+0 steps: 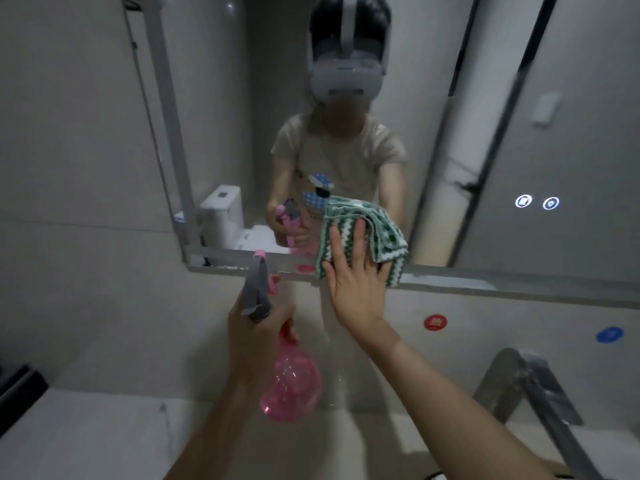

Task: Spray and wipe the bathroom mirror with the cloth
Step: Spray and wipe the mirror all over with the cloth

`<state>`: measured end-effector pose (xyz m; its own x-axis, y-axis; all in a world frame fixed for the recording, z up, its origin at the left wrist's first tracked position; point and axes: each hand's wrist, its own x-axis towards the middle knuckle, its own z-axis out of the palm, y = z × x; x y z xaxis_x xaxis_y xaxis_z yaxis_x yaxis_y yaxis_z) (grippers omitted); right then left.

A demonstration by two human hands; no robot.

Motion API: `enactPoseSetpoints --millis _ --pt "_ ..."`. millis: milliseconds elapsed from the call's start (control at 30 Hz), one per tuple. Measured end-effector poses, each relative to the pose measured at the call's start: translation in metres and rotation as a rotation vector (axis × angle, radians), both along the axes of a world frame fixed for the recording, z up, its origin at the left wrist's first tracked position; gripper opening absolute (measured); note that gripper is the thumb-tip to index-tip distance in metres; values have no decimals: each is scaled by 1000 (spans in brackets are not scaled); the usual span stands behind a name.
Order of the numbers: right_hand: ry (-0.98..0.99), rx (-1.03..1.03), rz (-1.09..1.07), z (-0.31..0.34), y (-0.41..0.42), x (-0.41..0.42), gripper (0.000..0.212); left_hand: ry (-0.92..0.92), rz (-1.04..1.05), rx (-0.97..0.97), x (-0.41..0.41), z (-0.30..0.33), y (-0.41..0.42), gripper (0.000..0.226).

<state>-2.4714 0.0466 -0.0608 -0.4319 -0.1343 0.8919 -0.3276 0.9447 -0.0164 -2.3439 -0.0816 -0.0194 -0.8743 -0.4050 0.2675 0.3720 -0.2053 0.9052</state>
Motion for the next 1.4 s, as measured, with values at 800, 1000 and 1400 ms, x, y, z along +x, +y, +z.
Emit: enactPoseSetpoints --millis 800,1000,1400 --pt "80 281 175 15 -193 -4 46 6 130 -13 3 -7 -154 67" --pt "99 200 131 24 -89 -2 49 34 99 -13 -7 0 -95 68" --pt "86 73 -100 19 152 2 54 38 -125 -211 -30 0 64 32"
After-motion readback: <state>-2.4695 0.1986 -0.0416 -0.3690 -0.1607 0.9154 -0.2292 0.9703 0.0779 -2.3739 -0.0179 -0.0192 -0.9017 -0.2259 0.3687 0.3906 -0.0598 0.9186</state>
